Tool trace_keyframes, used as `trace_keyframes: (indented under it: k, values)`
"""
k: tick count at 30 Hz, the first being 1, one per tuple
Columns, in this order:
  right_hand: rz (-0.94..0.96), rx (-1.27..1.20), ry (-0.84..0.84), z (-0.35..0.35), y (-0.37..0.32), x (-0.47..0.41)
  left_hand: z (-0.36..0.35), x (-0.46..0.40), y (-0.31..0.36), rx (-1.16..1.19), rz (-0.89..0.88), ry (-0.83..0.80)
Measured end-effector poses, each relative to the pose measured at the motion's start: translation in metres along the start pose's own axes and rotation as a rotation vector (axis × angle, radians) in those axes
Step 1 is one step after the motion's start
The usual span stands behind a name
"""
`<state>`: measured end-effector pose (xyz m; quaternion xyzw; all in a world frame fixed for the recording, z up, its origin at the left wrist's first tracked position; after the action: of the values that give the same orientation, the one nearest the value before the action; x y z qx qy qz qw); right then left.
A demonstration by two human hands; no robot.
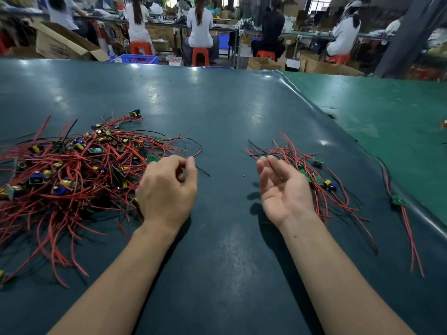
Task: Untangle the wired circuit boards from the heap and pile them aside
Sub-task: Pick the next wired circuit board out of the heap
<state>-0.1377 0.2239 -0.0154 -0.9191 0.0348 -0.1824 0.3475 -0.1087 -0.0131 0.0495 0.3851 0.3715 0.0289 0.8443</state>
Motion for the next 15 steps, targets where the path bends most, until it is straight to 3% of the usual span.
trace_keyframes:
  k: [2, 4, 9, 12, 15]
  values:
    - [0.022, 0.110, -0.026, -0.005, 0.001, 0.001, 0.005, 0.001, 0.012, -0.238, -0.111, 0.045]
    - [0.061, 0.172, -0.038, -0.008, -0.003, 0.002, 0.006, -0.001, 0.012, -0.326, -0.139, 0.041]
    - [-0.001, 0.223, -0.092, -0.012, 0.005, 0.001, 0.023, -0.009, -0.006, -0.499, -0.017, 0.075]
    - [-0.043, 0.273, -0.146, -0.018, 0.015, 0.003, 0.018, -0.008, -0.029, -0.668, 0.146, -0.083]
    - [-0.065, 0.301, -0.190, -0.022, 0.018, 0.005, 0.005, -0.003, -0.037, -0.818, 0.158, -0.233]
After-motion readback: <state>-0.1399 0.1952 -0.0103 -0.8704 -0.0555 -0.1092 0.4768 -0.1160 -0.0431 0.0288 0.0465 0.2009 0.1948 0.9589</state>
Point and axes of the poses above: each hand's wrist, its own x-axis away from the middle knuckle, its own z-axis out of the back of the hand, y = z × x, the point moved 10 cm from there along -x, towards the middle knuckle, and after that the axes turned 6 degrees about x, right-handed, at the moved point
